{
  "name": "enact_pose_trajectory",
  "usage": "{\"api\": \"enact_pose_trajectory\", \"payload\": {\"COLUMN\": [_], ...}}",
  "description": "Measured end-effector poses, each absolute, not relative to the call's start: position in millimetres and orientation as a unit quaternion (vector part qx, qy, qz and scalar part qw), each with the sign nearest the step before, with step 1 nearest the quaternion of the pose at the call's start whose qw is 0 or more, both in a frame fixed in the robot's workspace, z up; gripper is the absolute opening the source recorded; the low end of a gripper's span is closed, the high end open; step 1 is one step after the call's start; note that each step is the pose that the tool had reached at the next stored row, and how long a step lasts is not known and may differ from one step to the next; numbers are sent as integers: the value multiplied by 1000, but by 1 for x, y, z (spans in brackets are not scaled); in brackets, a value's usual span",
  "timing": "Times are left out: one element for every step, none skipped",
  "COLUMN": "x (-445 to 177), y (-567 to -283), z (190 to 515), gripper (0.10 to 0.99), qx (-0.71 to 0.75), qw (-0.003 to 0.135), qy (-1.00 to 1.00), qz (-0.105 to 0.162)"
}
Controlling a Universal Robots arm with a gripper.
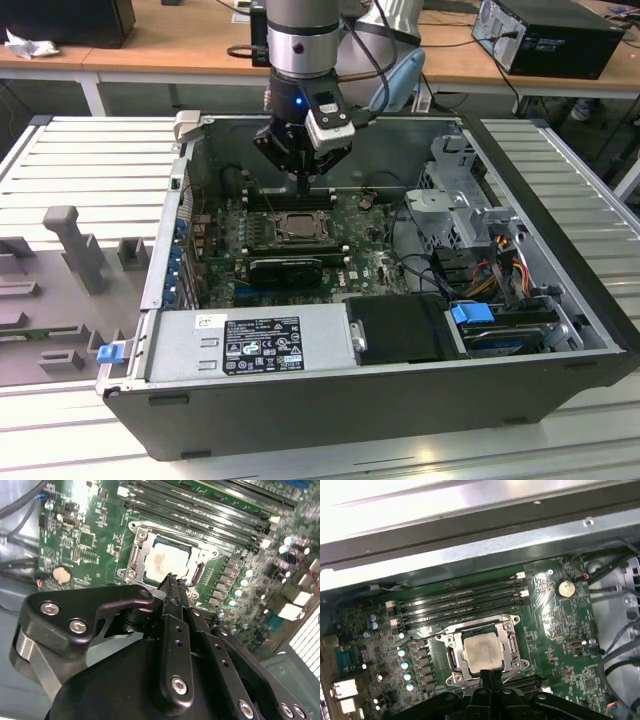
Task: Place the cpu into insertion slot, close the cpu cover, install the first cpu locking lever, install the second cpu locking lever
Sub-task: 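Install the first cpu locking lever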
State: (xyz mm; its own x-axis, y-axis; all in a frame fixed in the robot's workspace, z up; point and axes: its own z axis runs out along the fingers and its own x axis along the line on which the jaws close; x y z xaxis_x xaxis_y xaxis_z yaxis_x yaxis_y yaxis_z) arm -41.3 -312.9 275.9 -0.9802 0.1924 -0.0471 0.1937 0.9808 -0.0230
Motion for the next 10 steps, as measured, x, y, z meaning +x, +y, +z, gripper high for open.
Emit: {"api": "enact_pose_trajectory", "payload": {"x": [-41, -41, -41, -41, -41, -42, -44, -46, -51, -57], "y": [-313, -313, -313, -313, -313, -313, -313, -313, -313, -313], "z": [276, 276, 276, 276, 276, 275, 274, 273, 272, 271], "gripper": [106, 106, 106, 106, 106, 106, 106, 106, 106, 106], "qx": [88, 71, 51, 35, 14, 3, 0, -1, -2, -2], "qw": [23, 23, 23, 23, 24, 24, 24, 24, 24, 24], "qy": [996, 997, 998, 999, 1000, 1000, 1000, 1000, 1000, 1000], "qz": [-14, -14, -15, -15, -15, -15, -15, -15, -15, -15]}}
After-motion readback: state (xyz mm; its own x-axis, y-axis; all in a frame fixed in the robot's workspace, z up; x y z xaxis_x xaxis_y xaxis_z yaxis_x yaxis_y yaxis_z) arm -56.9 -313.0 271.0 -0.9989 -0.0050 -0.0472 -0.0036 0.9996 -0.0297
